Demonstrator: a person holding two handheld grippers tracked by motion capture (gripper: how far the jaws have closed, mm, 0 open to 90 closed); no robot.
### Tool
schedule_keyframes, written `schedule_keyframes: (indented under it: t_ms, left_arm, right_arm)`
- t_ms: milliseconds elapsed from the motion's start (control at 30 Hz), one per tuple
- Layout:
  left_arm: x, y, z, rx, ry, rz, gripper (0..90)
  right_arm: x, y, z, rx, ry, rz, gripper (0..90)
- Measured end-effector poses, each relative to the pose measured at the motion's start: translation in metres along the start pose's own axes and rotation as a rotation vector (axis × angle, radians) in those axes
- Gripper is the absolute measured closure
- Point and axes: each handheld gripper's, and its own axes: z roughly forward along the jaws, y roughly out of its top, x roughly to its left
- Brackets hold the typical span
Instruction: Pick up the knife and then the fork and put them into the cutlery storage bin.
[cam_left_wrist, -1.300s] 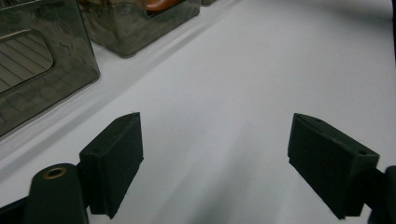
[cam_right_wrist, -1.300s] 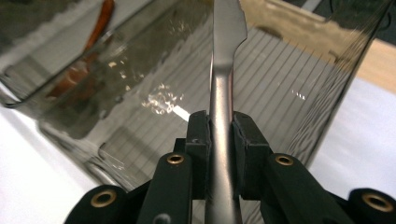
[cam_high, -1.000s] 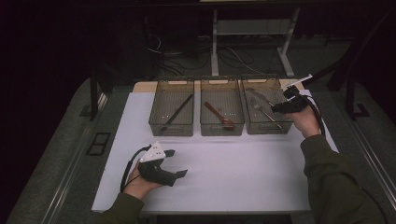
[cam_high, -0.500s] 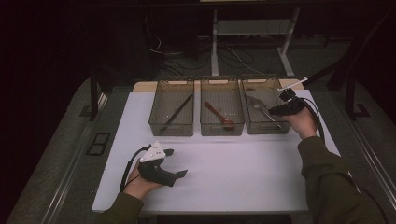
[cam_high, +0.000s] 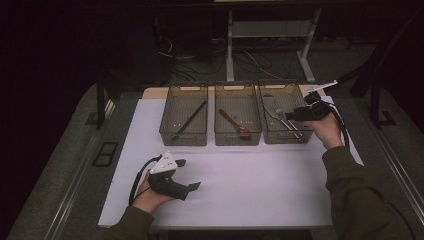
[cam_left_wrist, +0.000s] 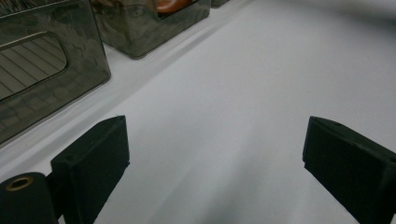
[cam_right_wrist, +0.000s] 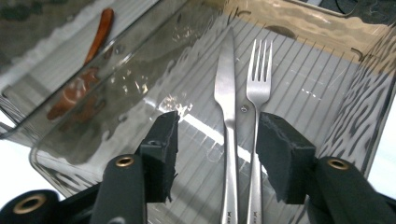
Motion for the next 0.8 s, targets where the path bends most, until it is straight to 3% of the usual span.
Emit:
schedule_keyframes:
  t_ms: [100,200,467,800]
  left_arm:
    - [0.000,0.000,0.000,-0.002,0.002,-0.005,5.6]
    - [0.001,0.000,0.001,0.001,0.001,-0.011,5.0]
    - [0.002,0.001,0.003,0.006,0.002,-0.015,4.7]
    - [0.003,0.000,0.000,0.000,0.009,-0.019,4.7]
  right_arm:
    - [-0.001,-0.001,-0.003,-0.027,0.000,0.010,39.1]
    - [0.000,-0.003,-0.006,-0.058,0.033,0.015,35.1]
    - [0.010,-0.010,-0.014,-0.096,0.025,-0.016,29.7]
    - [0.031,-0.021,-0.020,-0.154,0.063,-0.060,24.5]
